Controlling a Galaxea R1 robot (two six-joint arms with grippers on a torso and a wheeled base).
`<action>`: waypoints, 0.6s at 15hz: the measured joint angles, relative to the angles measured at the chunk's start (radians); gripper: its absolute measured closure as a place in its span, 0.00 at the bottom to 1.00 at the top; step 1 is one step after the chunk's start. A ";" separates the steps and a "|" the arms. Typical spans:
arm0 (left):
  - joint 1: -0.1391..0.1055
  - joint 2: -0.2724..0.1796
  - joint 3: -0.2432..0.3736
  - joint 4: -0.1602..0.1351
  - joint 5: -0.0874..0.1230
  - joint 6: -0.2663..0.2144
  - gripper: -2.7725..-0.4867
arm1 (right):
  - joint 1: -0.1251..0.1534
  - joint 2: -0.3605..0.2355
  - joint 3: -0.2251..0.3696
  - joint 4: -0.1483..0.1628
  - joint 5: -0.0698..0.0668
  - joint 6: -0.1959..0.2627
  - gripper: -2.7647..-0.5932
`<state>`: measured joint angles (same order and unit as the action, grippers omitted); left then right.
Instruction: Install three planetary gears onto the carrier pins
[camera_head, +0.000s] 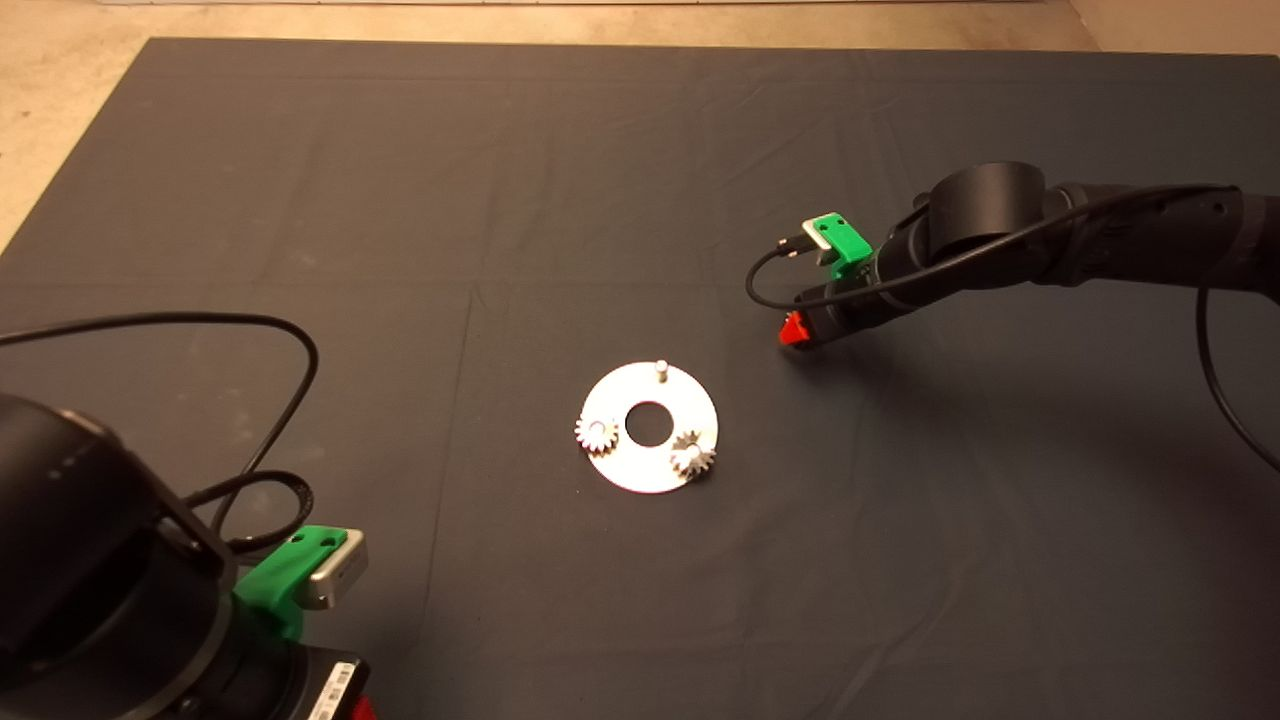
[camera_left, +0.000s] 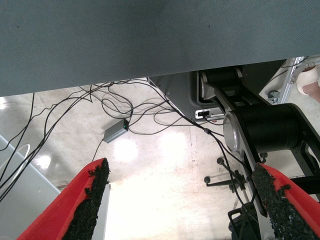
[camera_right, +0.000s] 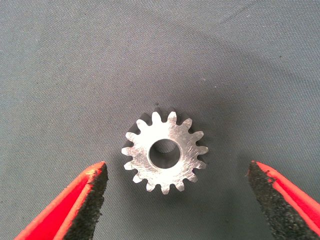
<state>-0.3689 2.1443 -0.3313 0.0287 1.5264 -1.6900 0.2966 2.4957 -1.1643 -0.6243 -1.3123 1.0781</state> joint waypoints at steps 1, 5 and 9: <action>0.000 0.000 0.000 0.000 0.000 0.000 0.32 | 0.000 0.000 0.000 0.000 0.000 0.000 0.37; 0.000 0.000 0.000 0.000 0.000 0.000 0.32 | 0.000 0.000 0.000 0.000 0.000 -0.003 0.44; 0.000 0.000 0.000 0.000 0.000 0.000 0.32 | 0.000 0.007 -0.019 0.000 0.000 -0.019 0.44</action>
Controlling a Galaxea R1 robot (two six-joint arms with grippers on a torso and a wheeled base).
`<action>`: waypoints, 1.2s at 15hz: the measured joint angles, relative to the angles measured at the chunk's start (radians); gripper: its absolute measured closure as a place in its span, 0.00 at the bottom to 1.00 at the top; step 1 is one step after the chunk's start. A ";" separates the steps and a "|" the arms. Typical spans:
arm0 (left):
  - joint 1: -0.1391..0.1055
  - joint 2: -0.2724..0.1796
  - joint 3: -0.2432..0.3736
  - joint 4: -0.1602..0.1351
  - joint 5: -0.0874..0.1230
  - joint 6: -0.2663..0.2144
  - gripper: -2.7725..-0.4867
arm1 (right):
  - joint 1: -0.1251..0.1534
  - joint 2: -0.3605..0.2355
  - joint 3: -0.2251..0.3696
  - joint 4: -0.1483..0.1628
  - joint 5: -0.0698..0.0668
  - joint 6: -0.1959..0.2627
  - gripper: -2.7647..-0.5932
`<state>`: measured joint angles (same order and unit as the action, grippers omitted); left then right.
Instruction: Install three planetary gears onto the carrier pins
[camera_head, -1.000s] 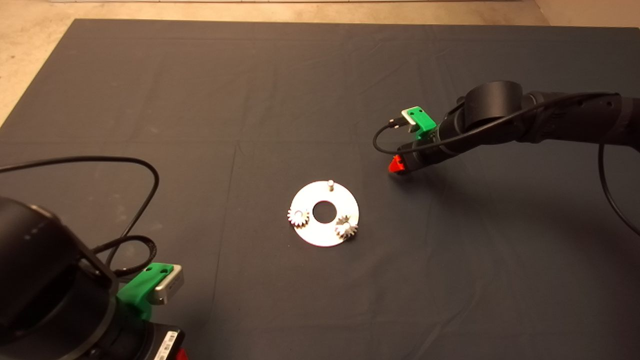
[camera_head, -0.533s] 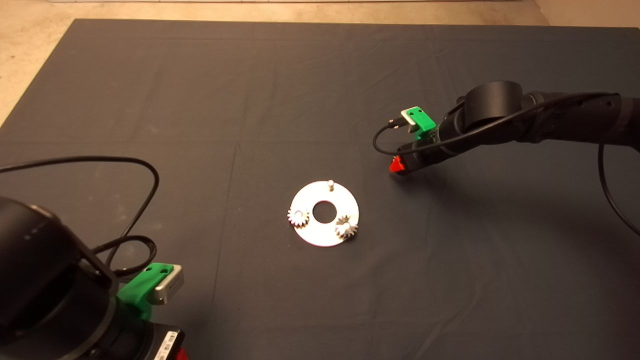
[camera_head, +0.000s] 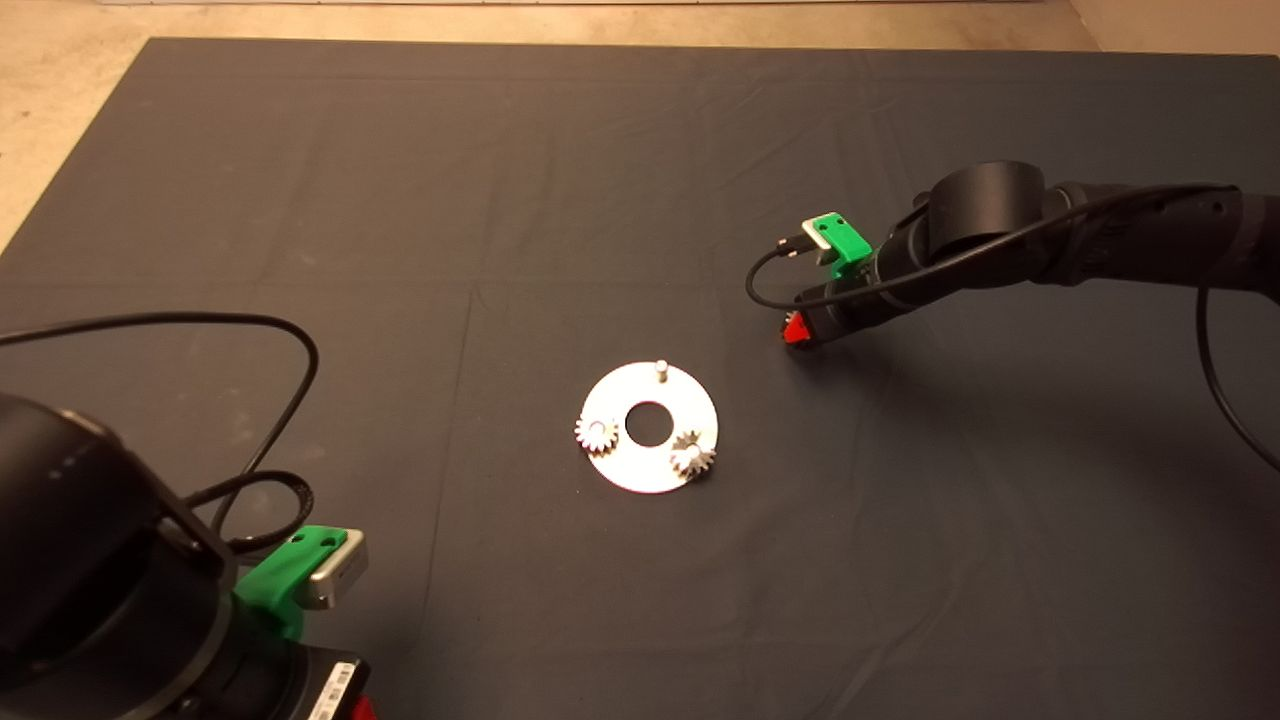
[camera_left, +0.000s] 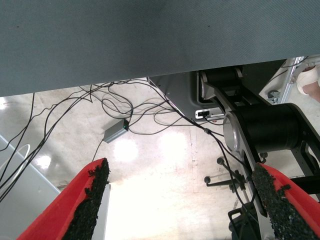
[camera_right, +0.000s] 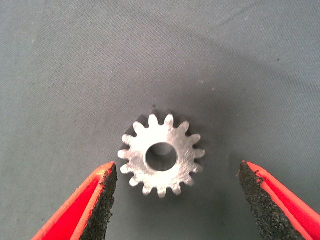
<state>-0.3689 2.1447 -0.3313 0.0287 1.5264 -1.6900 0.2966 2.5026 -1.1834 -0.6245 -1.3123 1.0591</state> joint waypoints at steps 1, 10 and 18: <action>0.000 0.000 0.000 0.000 0.000 0.000 0.32 | 0.000 0.001 -0.007 0.000 0.001 -0.009 0.44; 0.000 0.002 0.000 -0.001 0.000 0.000 0.32 | 0.000 0.002 -0.010 0.000 0.008 -0.011 0.44; 0.000 0.002 0.000 -0.001 0.000 0.000 0.32 | -0.030 0.021 -0.011 0.000 0.016 -0.013 0.50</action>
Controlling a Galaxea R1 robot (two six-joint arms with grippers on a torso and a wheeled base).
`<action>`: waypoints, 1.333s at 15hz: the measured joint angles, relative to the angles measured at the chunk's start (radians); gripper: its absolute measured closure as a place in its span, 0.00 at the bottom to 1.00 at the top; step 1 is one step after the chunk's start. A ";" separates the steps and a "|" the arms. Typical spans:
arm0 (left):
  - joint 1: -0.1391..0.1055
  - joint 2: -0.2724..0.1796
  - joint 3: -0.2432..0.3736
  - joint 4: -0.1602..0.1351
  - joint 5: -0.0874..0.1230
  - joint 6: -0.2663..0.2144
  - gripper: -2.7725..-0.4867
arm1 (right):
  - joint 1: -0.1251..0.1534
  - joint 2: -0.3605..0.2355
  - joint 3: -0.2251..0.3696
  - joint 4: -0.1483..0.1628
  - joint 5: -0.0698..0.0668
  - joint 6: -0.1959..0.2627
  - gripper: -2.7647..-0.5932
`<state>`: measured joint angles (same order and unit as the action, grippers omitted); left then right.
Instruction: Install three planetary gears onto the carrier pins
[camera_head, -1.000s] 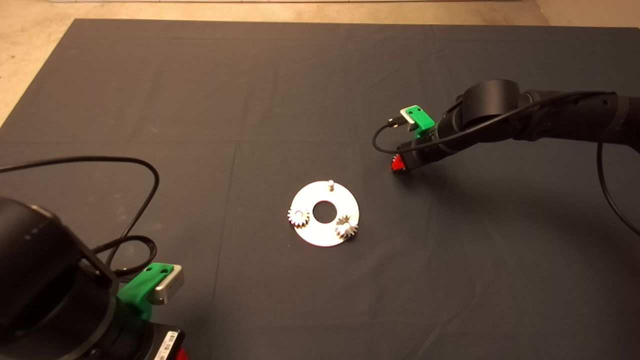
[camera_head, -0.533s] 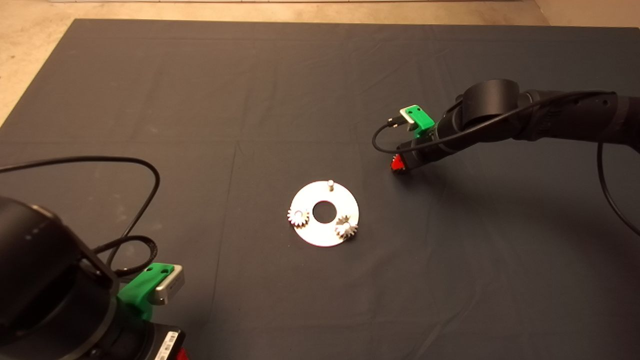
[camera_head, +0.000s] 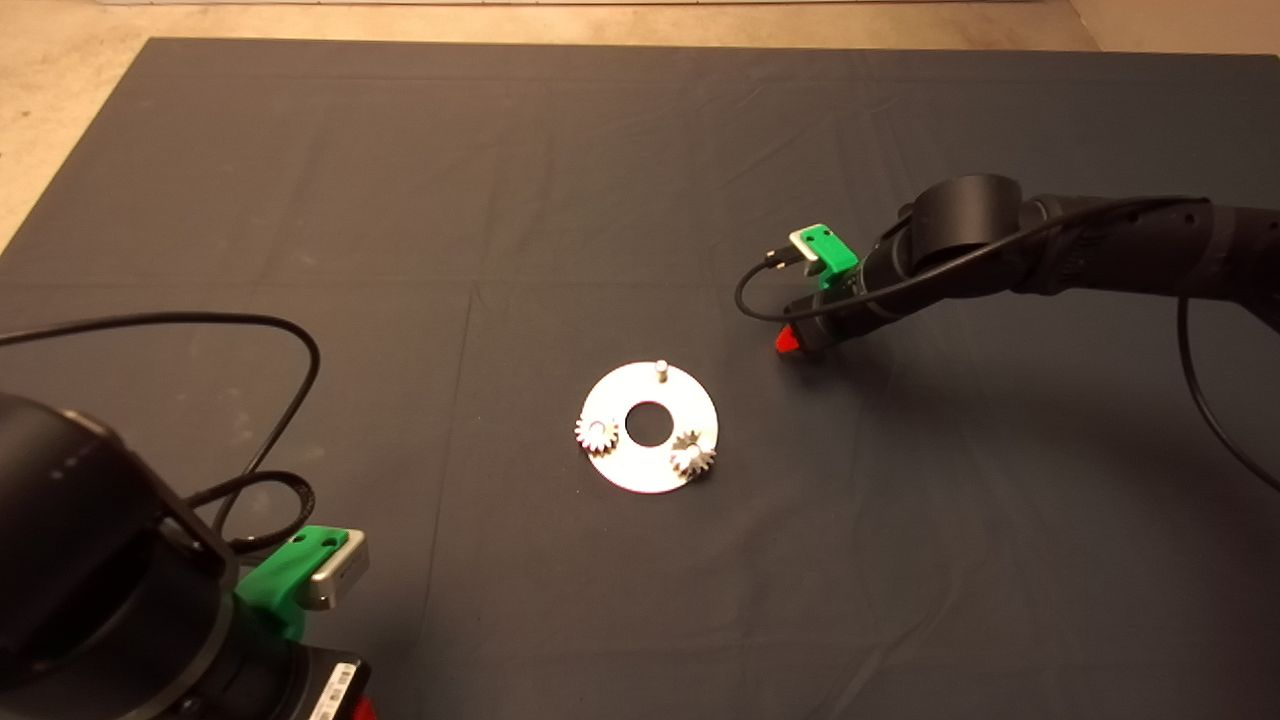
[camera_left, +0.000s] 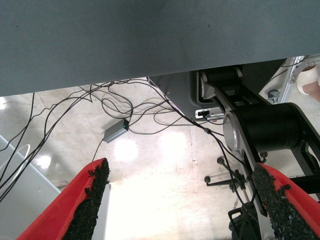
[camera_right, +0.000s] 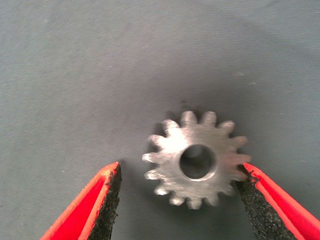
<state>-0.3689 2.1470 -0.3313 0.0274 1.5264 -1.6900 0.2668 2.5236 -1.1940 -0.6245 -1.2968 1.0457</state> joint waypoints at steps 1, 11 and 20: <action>0.000 0.000 0.000 0.000 0.000 0.000 0.32 | 0.003 0.000 0.000 0.000 0.000 0.000 0.50; 0.000 0.000 0.000 0.000 0.000 0.000 0.32 | 0.004 -0.002 -0.024 -0.001 0.000 -0.001 0.50; 0.000 0.000 0.000 -0.001 0.000 0.000 0.32 | 0.008 0.020 -0.073 -0.001 0.018 -0.013 0.58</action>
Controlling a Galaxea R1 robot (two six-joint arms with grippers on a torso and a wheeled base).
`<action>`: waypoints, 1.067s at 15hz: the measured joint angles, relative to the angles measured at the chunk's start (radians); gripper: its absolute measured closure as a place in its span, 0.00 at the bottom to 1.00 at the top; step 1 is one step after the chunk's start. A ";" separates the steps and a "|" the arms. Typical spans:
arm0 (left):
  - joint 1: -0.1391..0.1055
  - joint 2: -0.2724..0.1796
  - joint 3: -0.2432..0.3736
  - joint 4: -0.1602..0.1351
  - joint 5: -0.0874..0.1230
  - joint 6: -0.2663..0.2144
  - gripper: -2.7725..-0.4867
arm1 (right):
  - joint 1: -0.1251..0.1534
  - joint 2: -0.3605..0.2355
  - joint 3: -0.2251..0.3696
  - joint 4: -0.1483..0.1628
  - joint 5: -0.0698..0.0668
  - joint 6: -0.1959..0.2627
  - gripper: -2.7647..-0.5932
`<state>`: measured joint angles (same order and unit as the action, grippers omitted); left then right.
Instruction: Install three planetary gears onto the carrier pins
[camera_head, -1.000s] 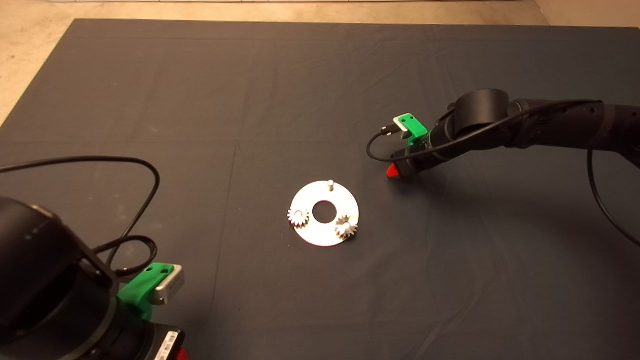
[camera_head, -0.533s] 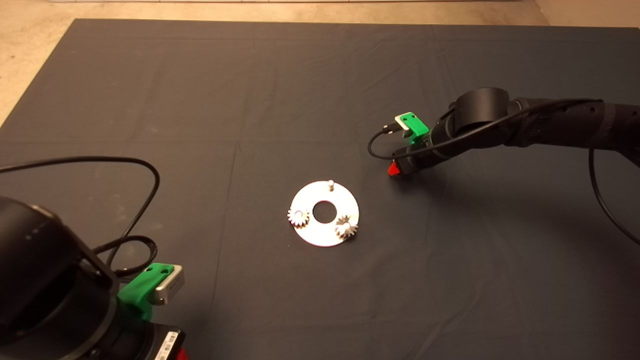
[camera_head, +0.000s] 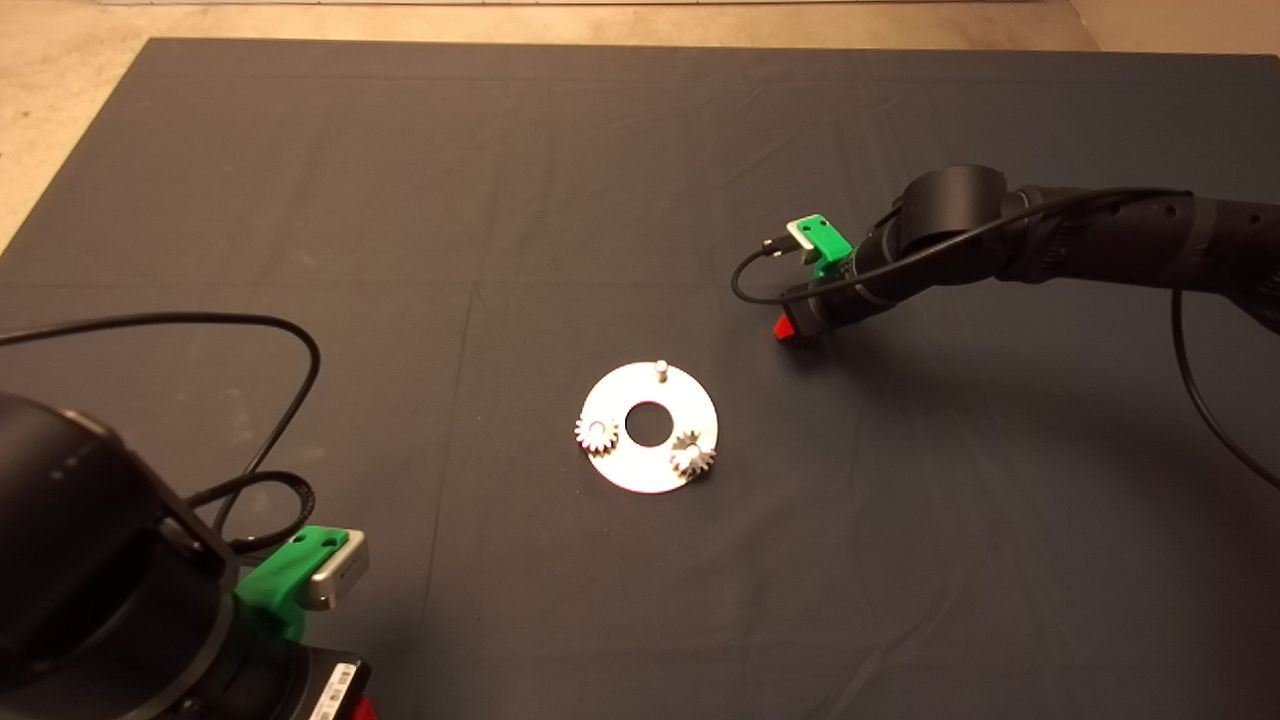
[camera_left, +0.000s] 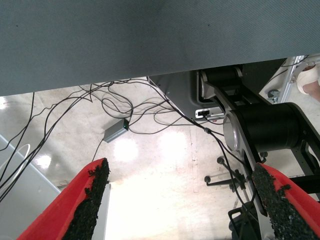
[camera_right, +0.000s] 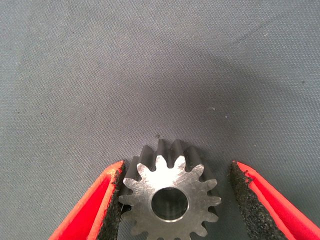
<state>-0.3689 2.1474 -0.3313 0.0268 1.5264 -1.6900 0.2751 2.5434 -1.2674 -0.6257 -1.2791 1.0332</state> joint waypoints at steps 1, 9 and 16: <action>0.000 0.000 0.000 0.000 0.000 0.000 0.32 | 0.000 0.000 0.000 0.000 0.001 0.000 0.59; 0.000 0.000 0.000 0.000 0.000 0.000 0.32 | 0.000 0.000 0.000 0.001 0.001 0.000 0.73; 0.000 0.000 0.000 0.000 0.000 0.000 0.32 | 0.000 0.000 0.000 0.001 0.001 0.000 0.74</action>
<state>-0.3689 2.1474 -0.3313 0.0268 1.5264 -1.6900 0.2747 2.5434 -1.2674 -0.6249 -1.2785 1.0334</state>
